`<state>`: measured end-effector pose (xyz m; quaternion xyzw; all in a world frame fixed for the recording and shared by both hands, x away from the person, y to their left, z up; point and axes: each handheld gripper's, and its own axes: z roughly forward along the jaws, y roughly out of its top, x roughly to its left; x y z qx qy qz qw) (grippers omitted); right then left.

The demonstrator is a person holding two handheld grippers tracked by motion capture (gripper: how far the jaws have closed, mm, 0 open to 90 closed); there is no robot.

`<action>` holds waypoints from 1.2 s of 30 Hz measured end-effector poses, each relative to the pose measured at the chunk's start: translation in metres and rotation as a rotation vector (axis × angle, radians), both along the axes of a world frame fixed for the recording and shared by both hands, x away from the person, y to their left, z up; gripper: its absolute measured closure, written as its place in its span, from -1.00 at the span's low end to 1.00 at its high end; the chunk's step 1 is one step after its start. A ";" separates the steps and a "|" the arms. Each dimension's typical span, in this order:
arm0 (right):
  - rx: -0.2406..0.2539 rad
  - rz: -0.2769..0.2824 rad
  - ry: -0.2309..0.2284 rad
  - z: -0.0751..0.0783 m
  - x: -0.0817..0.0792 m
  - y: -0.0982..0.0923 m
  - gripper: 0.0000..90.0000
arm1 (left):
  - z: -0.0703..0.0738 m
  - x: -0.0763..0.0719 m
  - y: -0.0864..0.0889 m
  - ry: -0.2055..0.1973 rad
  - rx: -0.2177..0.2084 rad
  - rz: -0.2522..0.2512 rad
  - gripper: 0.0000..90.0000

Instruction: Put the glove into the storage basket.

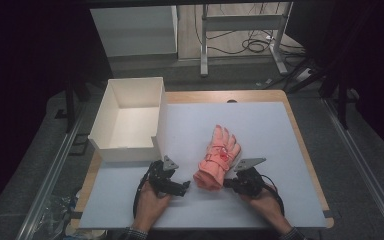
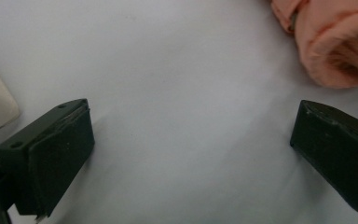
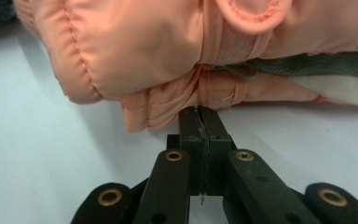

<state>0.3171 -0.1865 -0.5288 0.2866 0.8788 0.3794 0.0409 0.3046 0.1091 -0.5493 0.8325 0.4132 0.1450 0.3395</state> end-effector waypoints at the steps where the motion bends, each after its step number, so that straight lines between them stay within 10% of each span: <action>1: 0.002 0.000 0.000 0.000 0.001 0.002 0.97 | 0.000 0.000 0.000 0.000 0.000 0.000 -1.00; 22: -0.004 0.003 -0.025 -0.002 0.015 0.033 0.97 | 0.000 0.000 0.000 0.000 0.000 0.000 -1.00; 36: -0.028 -0.041 -0.100 0.007 0.010 0.002 0.73 | 0.001 0.001 0.000 0.003 0.006 -0.009 -1.00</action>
